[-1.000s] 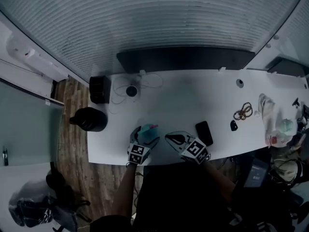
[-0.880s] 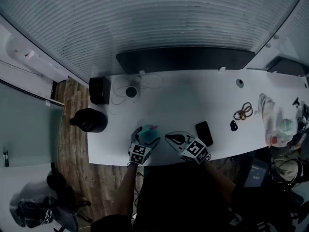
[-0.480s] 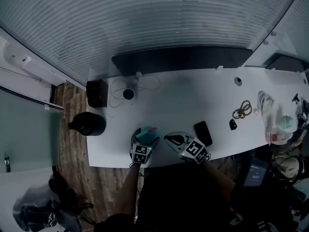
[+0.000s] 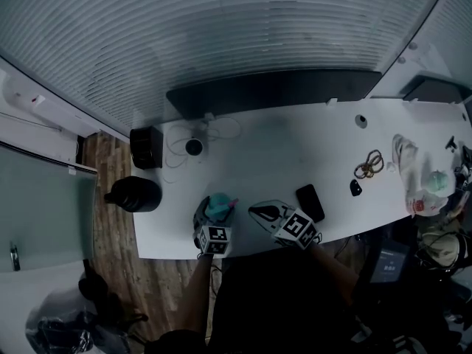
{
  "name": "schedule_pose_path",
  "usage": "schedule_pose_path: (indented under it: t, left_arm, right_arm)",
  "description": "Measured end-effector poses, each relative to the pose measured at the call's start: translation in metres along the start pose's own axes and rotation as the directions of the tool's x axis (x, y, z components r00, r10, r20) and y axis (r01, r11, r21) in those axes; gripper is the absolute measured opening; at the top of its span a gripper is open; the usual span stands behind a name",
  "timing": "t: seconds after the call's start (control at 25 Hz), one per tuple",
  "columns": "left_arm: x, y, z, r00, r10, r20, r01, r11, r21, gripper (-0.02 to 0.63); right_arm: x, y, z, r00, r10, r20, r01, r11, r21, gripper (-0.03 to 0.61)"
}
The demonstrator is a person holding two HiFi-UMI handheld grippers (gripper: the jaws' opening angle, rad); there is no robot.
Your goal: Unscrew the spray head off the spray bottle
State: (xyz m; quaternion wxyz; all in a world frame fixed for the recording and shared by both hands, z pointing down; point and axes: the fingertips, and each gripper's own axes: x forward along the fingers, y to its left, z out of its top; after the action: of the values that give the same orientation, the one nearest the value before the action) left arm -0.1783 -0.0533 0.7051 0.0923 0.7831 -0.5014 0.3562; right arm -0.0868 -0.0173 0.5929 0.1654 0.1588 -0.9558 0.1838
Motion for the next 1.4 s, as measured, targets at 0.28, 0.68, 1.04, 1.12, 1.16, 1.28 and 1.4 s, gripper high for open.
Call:
schedule_pose_path:
  t: [0.28, 0.68, 1.04, 1.12, 1.16, 1.28, 1.4]
  left_arm:
    - [-0.036, 0.068, 0.011, 0.927, 0.360, -0.109, -0.271, 0.840, 0.469, 0.396]
    - [-0.065, 0.097, 0.052, 0.846, 0.533, -0.007, -0.387, 0.623, 0.680, 0.396]
    - [-0.061, 0.054, 0.064, 0.875, 0.479, 0.064, -0.370, 0.579, 0.727, 0.396]
    - [-0.060, 0.043, 0.065, 0.884, 0.463, 0.067, -0.356, 0.572, 0.739, 0.396]
    - [-0.058, 0.037, 0.065, 0.888, 0.455, 0.063, -0.347, 0.574, 0.742, 0.396]
    - [-0.053, 0.027, 0.058, 0.899, 0.436, 0.036, -0.316, 0.591, 0.742, 0.396]
    - [-0.051, 0.023, 0.050, 0.912, 0.409, -0.003, -0.268, 0.602, 0.752, 0.394]
  right_arm:
    - [-0.007, 0.019, 0.041, 0.968, 0.180, 0.174, -0.237, 0.879, 0.414, 0.003]
    - [0.019, 0.061, 0.085, 0.858, 0.322, 0.401, -0.505, 0.379, 0.776, 0.187]
    - [0.032, 0.016, 0.036, 0.916, 0.063, 0.395, -0.395, -0.021, 0.918, 0.198]
    - [0.035, 0.016, 0.026, 0.935, 0.065, 0.348, -0.347, -0.019, 0.938, 0.198]
    - [0.036, 0.016, 0.022, 0.944, 0.069, 0.324, -0.324, -0.007, 0.946, 0.198]
    - [0.036, 0.016, 0.013, 0.963, 0.097, 0.250, -0.257, 0.078, 0.963, 0.192]
    - [0.037, 0.020, 0.009, 0.968, 0.133, 0.214, -0.232, 0.137, 0.963, 0.192]
